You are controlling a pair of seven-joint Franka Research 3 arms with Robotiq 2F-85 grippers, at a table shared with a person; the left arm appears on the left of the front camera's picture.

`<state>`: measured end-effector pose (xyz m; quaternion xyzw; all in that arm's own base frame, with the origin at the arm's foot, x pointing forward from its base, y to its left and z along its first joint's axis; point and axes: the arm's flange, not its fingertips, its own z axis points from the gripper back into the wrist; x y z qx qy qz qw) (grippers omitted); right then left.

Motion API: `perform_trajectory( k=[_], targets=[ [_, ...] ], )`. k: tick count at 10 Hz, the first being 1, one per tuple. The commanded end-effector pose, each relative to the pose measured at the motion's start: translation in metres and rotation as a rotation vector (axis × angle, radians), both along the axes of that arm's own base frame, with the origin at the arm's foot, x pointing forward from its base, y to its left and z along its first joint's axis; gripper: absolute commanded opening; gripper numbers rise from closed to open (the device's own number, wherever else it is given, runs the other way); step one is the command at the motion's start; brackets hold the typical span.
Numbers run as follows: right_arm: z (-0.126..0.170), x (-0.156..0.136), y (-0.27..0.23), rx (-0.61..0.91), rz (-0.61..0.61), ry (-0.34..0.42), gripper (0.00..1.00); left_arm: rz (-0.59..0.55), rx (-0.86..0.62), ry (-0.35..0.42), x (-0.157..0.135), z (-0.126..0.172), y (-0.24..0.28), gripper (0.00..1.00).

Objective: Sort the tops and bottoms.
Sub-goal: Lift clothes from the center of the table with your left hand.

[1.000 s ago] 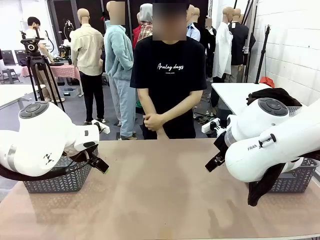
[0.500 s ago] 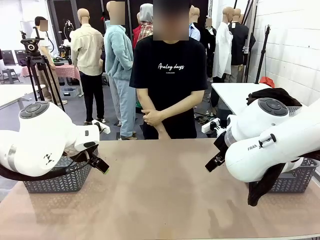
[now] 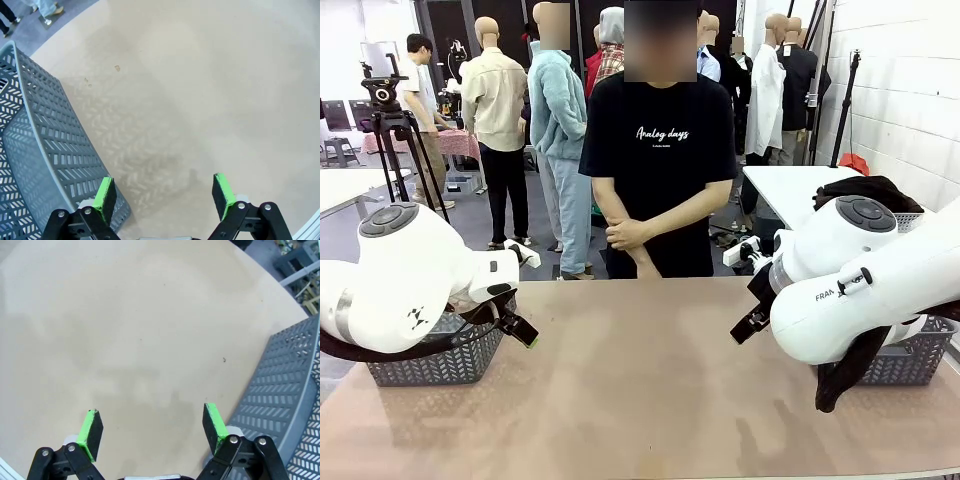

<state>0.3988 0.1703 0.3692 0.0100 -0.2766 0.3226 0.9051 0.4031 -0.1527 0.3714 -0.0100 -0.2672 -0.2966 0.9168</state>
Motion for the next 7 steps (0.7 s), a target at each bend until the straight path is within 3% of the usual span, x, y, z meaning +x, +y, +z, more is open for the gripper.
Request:
perform_trajectory(
  k=[1,7],
  targets=[
    [0.0000,0.0001,-0.0002,0.001,-0.001,0.000,1.00,0.003,-0.001,0.000,0.0004,0.0000,0.0012,1.00],
    [0.0000,0.0001,-0.0002,0.001,-0.001,0.000,1.00,0.003,-0.001,0.000,0.0004,0.0000,0.0012,1.00]
  ],
)
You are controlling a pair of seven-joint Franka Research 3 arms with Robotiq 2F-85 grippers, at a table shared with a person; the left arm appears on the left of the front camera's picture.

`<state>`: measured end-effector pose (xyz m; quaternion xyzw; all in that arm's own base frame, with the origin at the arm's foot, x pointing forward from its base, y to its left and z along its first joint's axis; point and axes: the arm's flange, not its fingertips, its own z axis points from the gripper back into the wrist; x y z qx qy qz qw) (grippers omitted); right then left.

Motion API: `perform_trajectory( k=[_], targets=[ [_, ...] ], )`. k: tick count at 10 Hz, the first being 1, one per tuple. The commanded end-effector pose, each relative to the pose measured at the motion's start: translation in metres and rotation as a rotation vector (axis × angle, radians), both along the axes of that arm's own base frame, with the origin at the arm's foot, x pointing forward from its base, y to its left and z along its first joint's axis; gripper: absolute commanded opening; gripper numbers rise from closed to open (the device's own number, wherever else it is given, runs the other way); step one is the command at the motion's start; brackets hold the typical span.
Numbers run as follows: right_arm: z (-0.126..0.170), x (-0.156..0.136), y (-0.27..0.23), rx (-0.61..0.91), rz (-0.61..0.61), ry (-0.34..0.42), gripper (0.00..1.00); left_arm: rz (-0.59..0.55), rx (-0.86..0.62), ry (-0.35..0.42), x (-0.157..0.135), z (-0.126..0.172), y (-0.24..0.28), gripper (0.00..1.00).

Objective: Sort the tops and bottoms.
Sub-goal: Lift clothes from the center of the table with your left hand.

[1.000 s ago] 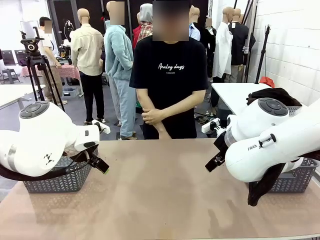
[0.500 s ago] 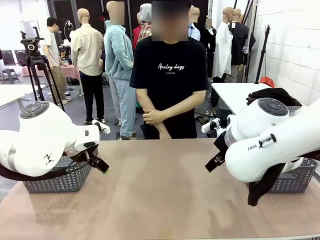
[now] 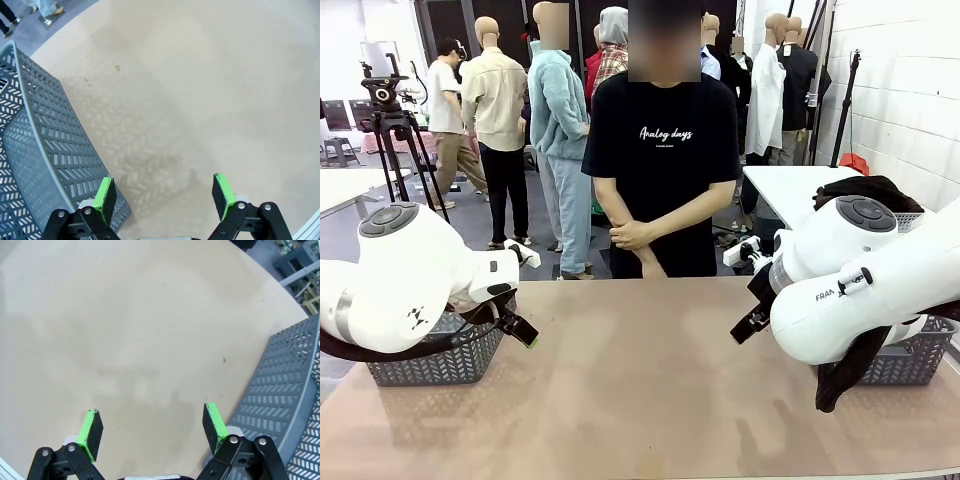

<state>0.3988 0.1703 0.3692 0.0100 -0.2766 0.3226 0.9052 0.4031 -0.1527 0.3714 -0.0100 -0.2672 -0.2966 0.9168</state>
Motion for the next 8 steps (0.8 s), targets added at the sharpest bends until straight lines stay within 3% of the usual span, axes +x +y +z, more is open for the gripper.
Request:
perform_trajectory(
  k=[1,8],
  targets=[
    [0.0000,0.0001,-0.0002,0.001,-0.001,0.000,1.00,0.003,-0.001,0.000,0.0004,0.0000,0.0012,1.00],
    [0.0000,0.0001,-0.0002,0.001,-0.001,0.000,1.00,0.003,-0.001,0.000,0.0004,0.0000,0.0012,1.00]
  ],
)
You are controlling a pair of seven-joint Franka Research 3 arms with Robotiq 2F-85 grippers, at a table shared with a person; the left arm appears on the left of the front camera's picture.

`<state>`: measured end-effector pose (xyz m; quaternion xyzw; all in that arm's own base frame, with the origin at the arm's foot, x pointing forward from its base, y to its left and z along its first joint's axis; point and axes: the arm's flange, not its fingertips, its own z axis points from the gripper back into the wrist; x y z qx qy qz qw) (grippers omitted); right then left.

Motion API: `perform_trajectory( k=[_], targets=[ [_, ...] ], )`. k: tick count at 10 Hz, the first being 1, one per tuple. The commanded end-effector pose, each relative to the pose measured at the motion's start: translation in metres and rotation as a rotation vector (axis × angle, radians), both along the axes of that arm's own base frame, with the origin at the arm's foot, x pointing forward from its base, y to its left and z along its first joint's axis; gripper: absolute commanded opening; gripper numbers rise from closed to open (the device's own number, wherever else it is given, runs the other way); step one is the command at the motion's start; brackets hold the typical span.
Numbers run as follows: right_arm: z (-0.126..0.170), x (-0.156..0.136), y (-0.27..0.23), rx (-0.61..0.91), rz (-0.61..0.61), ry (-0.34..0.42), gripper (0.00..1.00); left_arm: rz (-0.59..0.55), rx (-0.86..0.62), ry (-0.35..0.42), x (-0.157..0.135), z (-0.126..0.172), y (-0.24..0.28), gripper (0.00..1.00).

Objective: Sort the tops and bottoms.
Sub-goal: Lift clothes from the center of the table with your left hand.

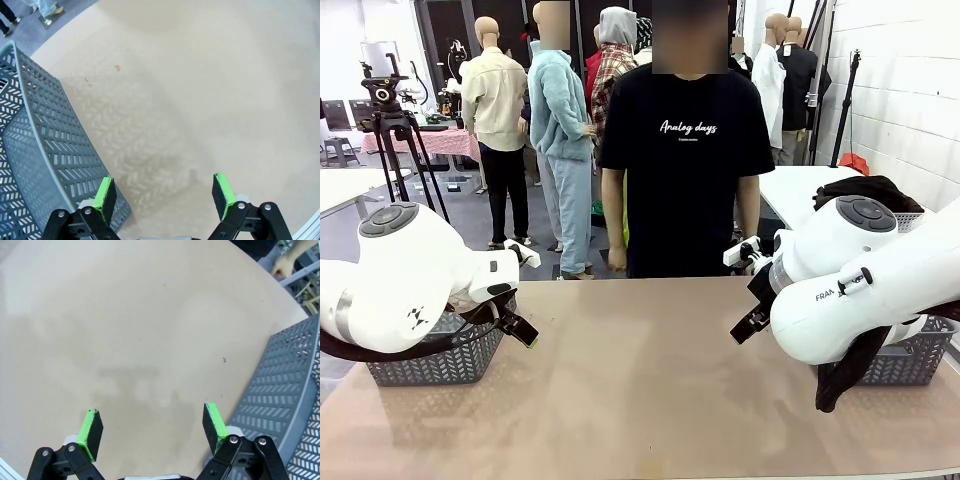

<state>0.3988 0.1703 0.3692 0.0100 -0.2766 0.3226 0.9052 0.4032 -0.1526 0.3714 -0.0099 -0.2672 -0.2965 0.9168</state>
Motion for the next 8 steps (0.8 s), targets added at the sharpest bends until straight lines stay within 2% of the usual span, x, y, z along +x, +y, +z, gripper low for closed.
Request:
perform_trajectory(
  k=[1,8],
  targets=[
    [0.0000,0.0001,-0.0002,0.001,-0.001,0.000,1.00,0.002,-0.001,0.000,0.0004,0.0000,0.0012,1.00],
    [0.0000,0.0001,-0.0002,0.001,-0.001,0.000,1.00,0.002,-0.001,0.000,0.0004,0.0000,0.0012,1.00]
  ],
)
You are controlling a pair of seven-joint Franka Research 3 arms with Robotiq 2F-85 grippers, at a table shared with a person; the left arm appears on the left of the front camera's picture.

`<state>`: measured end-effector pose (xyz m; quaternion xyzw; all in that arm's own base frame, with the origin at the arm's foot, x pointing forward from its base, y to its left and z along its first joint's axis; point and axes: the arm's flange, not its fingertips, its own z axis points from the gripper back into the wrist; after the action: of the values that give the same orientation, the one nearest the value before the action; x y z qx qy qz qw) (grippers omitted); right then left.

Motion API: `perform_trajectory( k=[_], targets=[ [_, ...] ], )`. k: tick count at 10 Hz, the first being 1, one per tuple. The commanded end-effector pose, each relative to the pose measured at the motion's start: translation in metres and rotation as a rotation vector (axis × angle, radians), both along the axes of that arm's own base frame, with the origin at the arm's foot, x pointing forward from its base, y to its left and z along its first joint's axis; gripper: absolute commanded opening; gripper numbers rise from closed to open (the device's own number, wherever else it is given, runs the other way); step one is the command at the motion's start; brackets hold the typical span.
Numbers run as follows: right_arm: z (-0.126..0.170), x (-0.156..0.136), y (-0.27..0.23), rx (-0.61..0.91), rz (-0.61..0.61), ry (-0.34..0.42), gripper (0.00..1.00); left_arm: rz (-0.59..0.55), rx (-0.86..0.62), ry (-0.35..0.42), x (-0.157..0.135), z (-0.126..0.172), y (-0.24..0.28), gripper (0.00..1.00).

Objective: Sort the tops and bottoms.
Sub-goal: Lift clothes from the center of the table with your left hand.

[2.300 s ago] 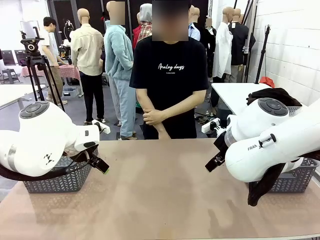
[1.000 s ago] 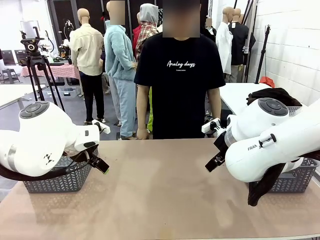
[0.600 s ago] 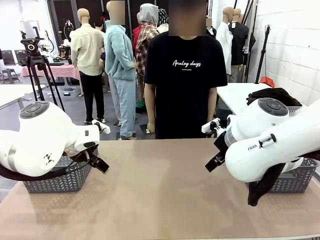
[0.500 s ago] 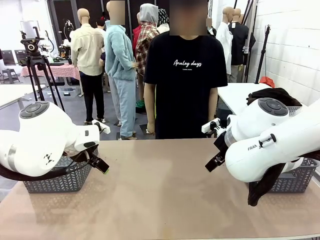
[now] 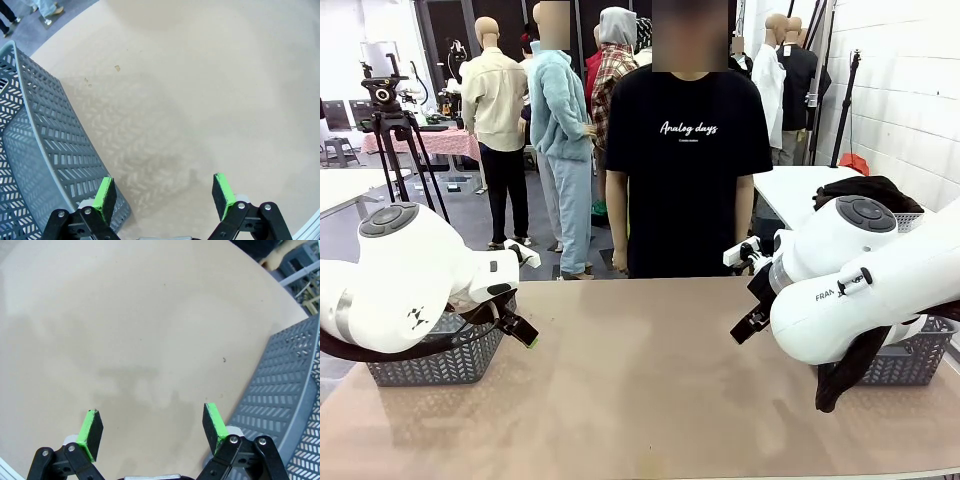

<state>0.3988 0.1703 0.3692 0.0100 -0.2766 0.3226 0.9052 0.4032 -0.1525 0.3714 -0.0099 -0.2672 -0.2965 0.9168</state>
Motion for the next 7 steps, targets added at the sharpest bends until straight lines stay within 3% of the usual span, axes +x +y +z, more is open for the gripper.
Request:
perform_trajectory(
  k=[1,7],
  targets=[
    [0.0000,0.0001,-0.0002,0.001,-0.001,0.000,1.00,0.002,-0.001,0.000,0.0004,0.0000,0.0011,1.00],
    [0.0000,0.0001,-0.0002,0.001,-0.001,0.000,1.00,0.002,-0.001,0.000,0.0004,0.0000,0.0011,1.00]
  ],
)
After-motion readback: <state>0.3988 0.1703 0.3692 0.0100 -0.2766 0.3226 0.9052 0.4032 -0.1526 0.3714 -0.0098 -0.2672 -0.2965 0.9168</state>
